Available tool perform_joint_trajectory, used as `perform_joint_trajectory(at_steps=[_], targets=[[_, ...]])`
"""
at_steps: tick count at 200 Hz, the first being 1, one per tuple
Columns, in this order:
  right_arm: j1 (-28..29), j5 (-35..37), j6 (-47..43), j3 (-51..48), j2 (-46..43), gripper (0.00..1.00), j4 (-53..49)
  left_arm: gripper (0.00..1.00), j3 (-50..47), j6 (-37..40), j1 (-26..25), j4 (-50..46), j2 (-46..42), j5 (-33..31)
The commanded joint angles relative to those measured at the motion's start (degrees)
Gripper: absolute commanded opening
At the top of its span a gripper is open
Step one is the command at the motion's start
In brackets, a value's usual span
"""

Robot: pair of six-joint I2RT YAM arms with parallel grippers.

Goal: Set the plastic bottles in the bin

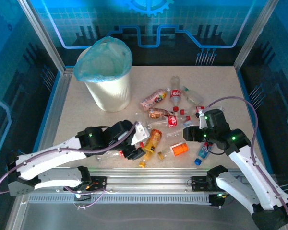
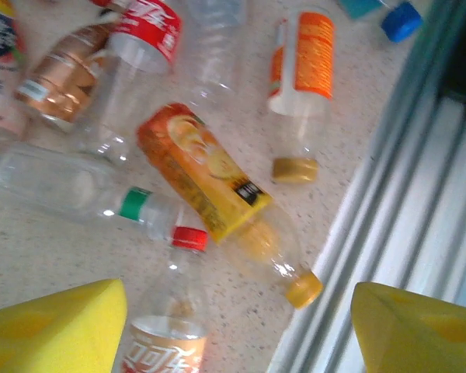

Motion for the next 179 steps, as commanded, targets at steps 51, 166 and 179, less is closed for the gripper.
perform_joint_trajectory(at_steps=[51, 166, 179], targets=[[14.8, 1.4, -12.7, 13.7, 14.1, 0.64, -2.1, 0.75, -2.9, -5.6, 0.0, -3.7, -5.3, -2.1], [12.7, 8.1, -5.2, 7.2, 12.5, 0.65, 1.4, 0.65, 10.3, -1.5, 13.0, -13.3, 25.3, 13.6], [12.6, 7.8, -4.7, 6.4, 12.0, 0.64, 1.9, 0.65, 11.4, -0.6, 13.2, -13.1, 27.7, 14.0]])
